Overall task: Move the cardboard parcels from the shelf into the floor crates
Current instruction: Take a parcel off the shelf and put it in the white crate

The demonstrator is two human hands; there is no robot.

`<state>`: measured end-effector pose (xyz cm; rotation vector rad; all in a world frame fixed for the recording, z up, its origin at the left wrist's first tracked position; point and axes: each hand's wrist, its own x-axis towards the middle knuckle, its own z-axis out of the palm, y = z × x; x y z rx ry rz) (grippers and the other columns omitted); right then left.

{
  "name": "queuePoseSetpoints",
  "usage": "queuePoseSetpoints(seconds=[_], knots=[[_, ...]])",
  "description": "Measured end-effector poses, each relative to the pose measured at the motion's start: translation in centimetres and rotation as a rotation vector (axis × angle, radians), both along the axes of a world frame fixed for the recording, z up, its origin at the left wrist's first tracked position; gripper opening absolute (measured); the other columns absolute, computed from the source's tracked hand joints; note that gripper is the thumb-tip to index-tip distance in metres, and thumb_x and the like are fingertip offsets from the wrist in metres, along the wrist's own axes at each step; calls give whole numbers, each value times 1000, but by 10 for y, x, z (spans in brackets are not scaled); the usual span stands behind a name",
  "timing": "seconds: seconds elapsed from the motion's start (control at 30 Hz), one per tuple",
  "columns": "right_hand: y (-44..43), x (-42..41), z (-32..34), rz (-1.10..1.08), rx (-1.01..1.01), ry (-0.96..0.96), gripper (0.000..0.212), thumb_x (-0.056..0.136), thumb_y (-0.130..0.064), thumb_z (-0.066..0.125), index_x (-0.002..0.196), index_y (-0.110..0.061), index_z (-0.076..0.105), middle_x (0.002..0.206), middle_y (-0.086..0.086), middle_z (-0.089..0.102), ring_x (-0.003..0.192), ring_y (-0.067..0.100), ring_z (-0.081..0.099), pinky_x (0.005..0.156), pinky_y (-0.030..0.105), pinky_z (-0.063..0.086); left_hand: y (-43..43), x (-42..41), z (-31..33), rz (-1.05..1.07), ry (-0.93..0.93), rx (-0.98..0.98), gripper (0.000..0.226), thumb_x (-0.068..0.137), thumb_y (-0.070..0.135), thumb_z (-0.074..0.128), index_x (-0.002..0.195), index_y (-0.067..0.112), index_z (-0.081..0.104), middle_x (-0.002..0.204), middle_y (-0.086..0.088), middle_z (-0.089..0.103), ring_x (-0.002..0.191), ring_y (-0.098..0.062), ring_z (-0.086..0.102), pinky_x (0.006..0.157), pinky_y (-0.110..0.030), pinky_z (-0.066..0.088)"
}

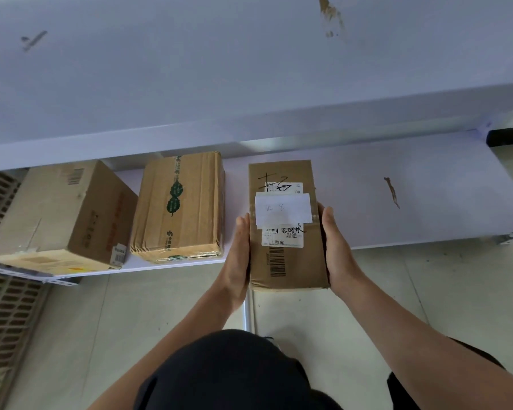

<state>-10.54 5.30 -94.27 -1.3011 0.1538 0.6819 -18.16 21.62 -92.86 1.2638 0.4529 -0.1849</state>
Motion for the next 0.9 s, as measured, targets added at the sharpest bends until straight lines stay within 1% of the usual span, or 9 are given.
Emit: queuePoseSetpoints(seconds=[0.1, 0.17, 0.27, 0.4, 0.53, 0.67, 0.77, 0.83, 0.9], knots=[[3, -4, 10, -38, -3, -68, 60, 98, -69, 35, 149, -41, 52, 140, 1, 70, 129, 26, 67, 106, 59, 54, 2, -5, 11, 1, -23, 10, 74, 111, 62, 0, 162, 26, 40, 152, -10, 63, 140, -31, 62, 114, -59, 52], [3, -10, 21, -32, 0, -66, 62, 99, -68, 35, 151, -38, 51, 141, 4, 69, 129, 28, 67, 106, 61, 54, 2, -11, 28, -7, 2, 9, 74, 112, 59, -2, 164, 25, 38, 153, -11, 62, 141, -32, 61, 115, -61, 50], [0, -28, 46, -47, -4, -17, 64, 98, -69, 35, 152, -38, 50, 139, 6, 70, 128, 30, 68, 106, 64, 53, 1, -26, 59, 22, 45, 36, 70, 108, 64, 2, 161, 40, 41, 152, -1, 65, 140, -23, 62, 114, -54, 52], [-4, -65, 100, -36, -23, 41, 66, 97, -70, 34, 152, -36, 50, 139, 7, 71, 127, 31, 68, 106, 63, 53, -2, -58, 110, 20, 126, 51, 64, 104, 74, 5, 153, 58, 44, 158, 10, 59, 149, -18, 53, 128, -59, 34], [-10, -109, 166, -2, -38, 93, 66, 97, -69, 35, 150, -34, 53, 138, 8, 71, 126, 32, 69, 102, 55, 58, -12, -108, 172, 21, 222, 18, 73, 103, 78, 4, 164, 52, 34, 166, 7, 50, 159, -21, 38, 133, -60, 20], [-20, -162, 238, 81, -121, 187, 69, 96, -76, 32, 136, -34, 68, 128, 6, 77, 113, 25, 76, 86, 46, 65, -30, -175, 254, 117, 255, -18, 67, 106, 72, 2, 150, 57, 51, 161, 5, 57, 155, -23, 46, 131, -63, 24], [-25, -204, 292, 189, -137, 236, 71, 96, -78, 30, 129, -32, 73, 124, 5, 79, 109, 22, 77, 86, 44, 63, -40, -230, 318, 206, 272, -79, 70, 109, 68, 4, 155, 45, 52, 156, 3, 62, 148, -22, 55, 127, -61, 35], [-23, -228, 331, 250, -138, 213, 74, 92, -81, 33, 137, -34, 69, 128, 3, 77, 114, 21, 76, 86, 43, 61, -43, -263, 356, 277, 294, -110, 72, 107, 71, 8, 154, 44, 56, 152, 1, 65, 143, -24, 60, 123, -60, 42], [-16, -249, 366, 306, -125, 168, 75, 93, -80, 33, 147, -35, 60, 133, 3, 75, 119, 22, 73, 91, 46, 57, -43, -290, 391, 348, 324, -161, 73, 104, 77, 9, 147, 48, 61, 149, 0, 68, 139, -26, 63, 119, -60, 47]])
